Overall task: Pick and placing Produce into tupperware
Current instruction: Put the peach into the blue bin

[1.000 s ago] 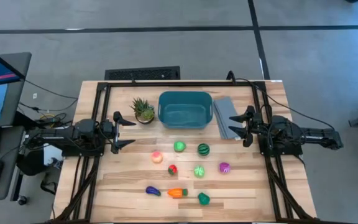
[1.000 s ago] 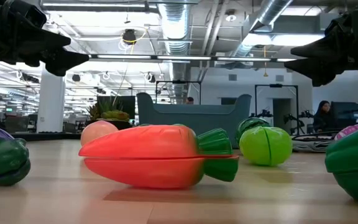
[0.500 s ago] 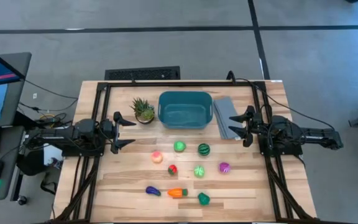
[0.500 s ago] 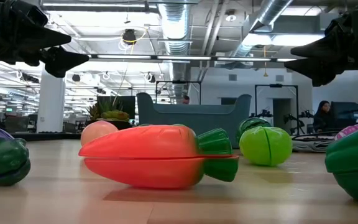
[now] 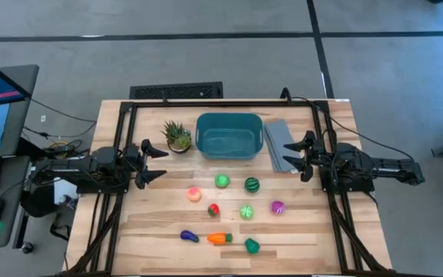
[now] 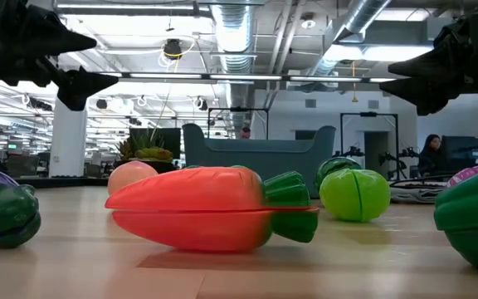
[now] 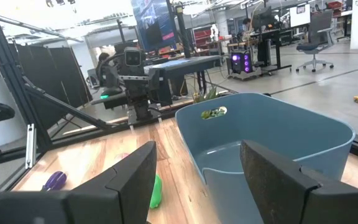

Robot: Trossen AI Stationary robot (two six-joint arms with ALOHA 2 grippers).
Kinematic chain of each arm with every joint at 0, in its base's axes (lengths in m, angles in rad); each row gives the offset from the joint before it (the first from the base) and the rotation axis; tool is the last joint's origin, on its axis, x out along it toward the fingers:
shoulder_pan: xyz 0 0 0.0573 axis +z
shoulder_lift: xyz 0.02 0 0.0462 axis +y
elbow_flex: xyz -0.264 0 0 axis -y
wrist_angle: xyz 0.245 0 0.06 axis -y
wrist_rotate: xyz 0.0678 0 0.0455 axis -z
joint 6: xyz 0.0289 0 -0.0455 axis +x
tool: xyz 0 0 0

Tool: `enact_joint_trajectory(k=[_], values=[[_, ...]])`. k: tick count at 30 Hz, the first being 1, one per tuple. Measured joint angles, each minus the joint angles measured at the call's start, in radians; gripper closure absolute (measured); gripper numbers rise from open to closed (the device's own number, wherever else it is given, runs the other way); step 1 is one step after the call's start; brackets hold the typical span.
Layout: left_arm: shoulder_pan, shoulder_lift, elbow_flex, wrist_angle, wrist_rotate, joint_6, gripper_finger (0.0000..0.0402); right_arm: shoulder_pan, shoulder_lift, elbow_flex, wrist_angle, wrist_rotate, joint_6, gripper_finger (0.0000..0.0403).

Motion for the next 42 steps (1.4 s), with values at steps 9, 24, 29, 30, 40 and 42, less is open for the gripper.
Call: enact_joint_trajectory(k=[9,24,29,30,40,42], values=[[0.000,0.000,0.000,0.012,-0.242,-0.281,0.0042,0.000,0.000,0.000,0.000,0.000,0.000,0.0147],[0.000,0.000,0.000,0.025,-0.402,-0.406,0.0042,0.000,0.000,0.000,0.023,0.000,0.116,0.0147],[0.000,0.000,0.000,0.025,-0.411,-0.527,0.0042,0.000,0.000,0.000,0.027,0.000,0.339,0.0147],[0.000,0.000,0.000,0.025,-0.413,-0.544,0.0042,0.000,0.000,0.000,0.030,0.000,0.397,0.0147],[0.000,0.000,0.000,0.027,-0.437,-0.656,0.0042,-0.001,0.000,0.000,0.076,0.078,0.793,0.0147],[0.000,0.000,0.000,0.026,-0.408,-0.723,0.0042,-0.001,0.000,0.000,0.080,0.110,0.811,0.0147]])
